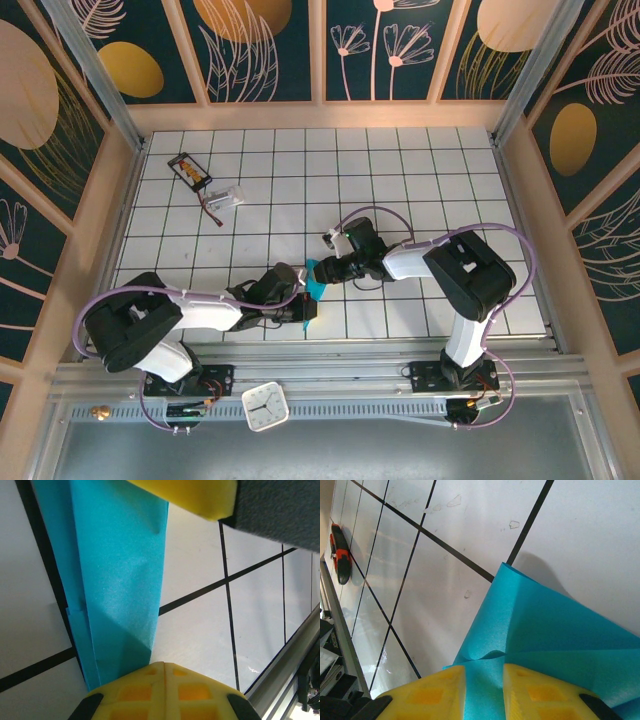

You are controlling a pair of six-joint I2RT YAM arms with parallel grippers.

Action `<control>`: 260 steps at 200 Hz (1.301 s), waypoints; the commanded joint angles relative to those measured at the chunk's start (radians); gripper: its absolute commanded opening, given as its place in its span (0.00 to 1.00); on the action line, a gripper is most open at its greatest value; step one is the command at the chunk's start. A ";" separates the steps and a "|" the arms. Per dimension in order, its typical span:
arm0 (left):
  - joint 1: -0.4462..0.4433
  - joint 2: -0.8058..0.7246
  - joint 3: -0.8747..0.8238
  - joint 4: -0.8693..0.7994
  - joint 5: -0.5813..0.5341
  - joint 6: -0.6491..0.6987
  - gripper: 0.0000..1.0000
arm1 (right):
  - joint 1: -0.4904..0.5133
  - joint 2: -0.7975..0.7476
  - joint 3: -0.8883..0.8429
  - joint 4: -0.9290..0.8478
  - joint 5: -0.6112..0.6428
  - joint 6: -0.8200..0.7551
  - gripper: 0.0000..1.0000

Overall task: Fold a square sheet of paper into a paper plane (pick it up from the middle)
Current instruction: Perform the fifth fold on the wing at the bottom-center of the table.

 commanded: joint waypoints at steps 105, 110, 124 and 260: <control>0.004 -0.032 -0.079 -0.147 0.064 0.002 0.01 | -0.016 0.093 0.015 -0.115 0.136 0.001 0.27; 0.004 -0.032 -0.081 -0.151 0.071 0.002 0.01 | -0.015 0.096 0.016 -0.116 0.137 0.002 0.27; 0.003 -0.028 -0.083 -0.162 0.087 0.008 0.01 | -0.015 0.103 0.018 -0.120 0.141 0.005 0.27; -0.012 -0.056 -0.103 -0.316 0.199 0.046 0.00 | -0.015 0.114 0.030 -0.138 0.155 0.007 0.27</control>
